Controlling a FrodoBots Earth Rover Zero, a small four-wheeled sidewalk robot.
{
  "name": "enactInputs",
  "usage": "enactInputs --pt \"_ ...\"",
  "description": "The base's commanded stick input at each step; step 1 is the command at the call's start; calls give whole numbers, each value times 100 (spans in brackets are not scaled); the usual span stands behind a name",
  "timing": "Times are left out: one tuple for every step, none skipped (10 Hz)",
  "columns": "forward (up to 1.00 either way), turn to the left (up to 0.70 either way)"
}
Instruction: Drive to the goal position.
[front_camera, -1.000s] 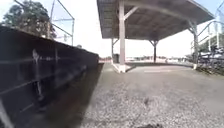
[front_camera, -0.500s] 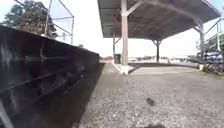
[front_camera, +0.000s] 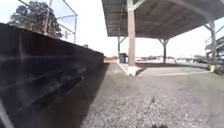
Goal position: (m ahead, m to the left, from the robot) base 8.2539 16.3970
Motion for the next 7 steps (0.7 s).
enactInputs --pt "85 0" --pt "85 0" --pt "85 0" --pt "85 0" --pt "85 0" --pt "85 0" --pt "85 0"
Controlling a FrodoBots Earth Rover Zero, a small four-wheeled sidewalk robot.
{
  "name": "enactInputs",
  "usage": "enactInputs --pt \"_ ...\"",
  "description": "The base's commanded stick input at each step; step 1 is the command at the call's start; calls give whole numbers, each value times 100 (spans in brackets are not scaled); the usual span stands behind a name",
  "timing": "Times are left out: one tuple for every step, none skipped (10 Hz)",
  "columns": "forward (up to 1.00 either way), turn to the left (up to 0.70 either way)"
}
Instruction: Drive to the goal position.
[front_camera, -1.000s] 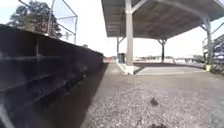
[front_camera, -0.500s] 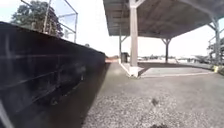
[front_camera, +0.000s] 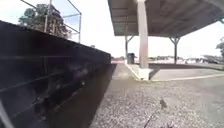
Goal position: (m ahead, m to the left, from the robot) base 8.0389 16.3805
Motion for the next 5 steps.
enactInputs --pt "85 0" --pt "85 0" --pt "85 0" --pt "85 0" --pt "85 0"
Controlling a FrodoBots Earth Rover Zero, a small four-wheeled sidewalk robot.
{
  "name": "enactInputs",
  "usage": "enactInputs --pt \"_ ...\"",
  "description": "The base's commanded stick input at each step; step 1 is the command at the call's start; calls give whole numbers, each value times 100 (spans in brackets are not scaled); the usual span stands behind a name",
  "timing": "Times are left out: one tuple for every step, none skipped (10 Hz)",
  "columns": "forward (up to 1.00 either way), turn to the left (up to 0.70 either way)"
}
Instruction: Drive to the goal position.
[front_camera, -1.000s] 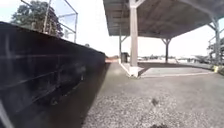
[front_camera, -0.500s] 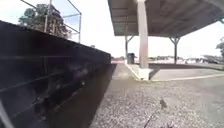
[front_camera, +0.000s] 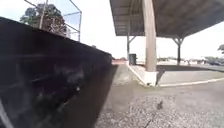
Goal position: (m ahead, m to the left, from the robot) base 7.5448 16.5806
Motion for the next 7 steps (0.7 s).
enactInputs --pt "85 0" --pt "85 0" --pt "85 0" --pt "85 -6" --pt "85 -20" --pt "85 -33" --pt "85 -5"
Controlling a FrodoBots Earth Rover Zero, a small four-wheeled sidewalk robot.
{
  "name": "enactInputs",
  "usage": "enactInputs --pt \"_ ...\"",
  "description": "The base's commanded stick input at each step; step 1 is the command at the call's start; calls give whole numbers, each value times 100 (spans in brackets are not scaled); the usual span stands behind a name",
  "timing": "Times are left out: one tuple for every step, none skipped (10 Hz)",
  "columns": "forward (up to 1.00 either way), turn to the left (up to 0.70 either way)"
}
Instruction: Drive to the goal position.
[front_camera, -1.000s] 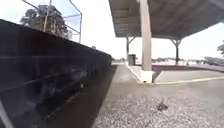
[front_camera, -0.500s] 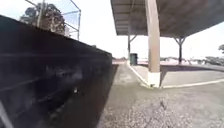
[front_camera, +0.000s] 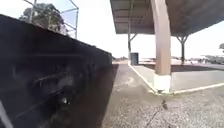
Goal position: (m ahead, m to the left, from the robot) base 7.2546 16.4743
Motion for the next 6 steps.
enactInputs --pt "85 0" --pt "85 0" --pt "85 0" --pt "85 0" --pt "85 0" --pt "85 0"
